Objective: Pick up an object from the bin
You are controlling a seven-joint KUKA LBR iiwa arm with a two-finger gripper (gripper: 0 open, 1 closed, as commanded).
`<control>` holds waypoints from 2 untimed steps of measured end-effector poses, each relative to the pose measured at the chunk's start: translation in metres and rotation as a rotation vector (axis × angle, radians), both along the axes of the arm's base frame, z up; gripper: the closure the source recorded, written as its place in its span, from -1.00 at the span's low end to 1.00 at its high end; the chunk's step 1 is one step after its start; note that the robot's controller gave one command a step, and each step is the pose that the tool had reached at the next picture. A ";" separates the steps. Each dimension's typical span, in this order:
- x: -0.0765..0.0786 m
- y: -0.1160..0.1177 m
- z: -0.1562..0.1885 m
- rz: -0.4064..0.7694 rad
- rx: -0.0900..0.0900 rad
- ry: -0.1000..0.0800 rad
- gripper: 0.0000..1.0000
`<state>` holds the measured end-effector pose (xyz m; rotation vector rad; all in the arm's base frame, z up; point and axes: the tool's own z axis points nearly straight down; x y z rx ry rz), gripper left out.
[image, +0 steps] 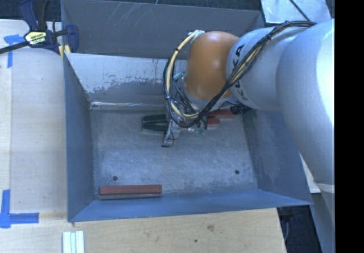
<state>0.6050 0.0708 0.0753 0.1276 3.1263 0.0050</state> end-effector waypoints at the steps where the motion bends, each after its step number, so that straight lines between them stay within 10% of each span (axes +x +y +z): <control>1: 0.013 0.031 0.110 0.081 -0.003 0.009 1.00; 2: 0.013 0.031 0.110 0.081 -0.003 0.009 1.00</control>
Offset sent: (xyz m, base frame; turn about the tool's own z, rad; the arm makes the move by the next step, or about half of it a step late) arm 0.0000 0.0000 0.0000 0.0000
